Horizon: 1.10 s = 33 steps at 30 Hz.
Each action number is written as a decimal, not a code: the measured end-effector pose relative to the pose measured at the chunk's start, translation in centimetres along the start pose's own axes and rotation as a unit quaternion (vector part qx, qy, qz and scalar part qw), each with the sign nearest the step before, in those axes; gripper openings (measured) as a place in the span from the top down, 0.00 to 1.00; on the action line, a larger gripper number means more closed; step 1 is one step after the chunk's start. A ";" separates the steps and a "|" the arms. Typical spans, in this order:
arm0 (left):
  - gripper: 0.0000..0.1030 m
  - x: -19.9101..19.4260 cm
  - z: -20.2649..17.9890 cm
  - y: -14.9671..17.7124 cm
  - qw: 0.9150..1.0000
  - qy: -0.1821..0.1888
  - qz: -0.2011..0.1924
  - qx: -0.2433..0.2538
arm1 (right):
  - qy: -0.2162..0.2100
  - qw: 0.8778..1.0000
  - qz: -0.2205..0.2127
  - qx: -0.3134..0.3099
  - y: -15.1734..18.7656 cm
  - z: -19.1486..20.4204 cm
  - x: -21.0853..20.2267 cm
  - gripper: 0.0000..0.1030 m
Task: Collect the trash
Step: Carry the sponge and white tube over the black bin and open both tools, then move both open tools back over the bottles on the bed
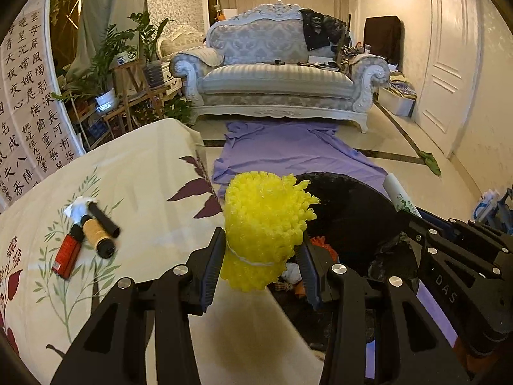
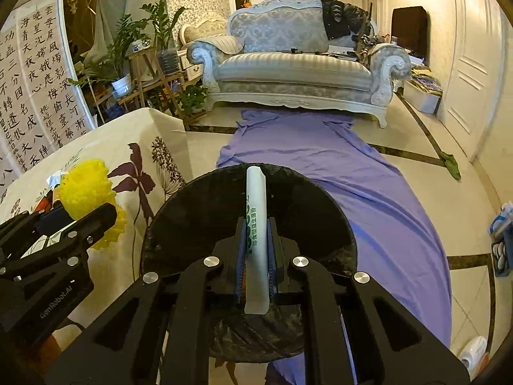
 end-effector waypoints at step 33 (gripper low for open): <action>0.29 2.2 -0.6 -0.6 1.000 -0.007 0.023 0.003 | 0.019 0.999 -0.004 0.025 -1.0 -2.2 1.3 0.55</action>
Point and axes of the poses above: each gripper's, at about its wrist camera, not at the fingertips, and x roughly the way its jaws point, z to its left, y to its underside, the point moved 10 cm from there along x, roughly the way its jaws point, and after that the axes turned 4 degrees about -y, right-handed, at the moved point
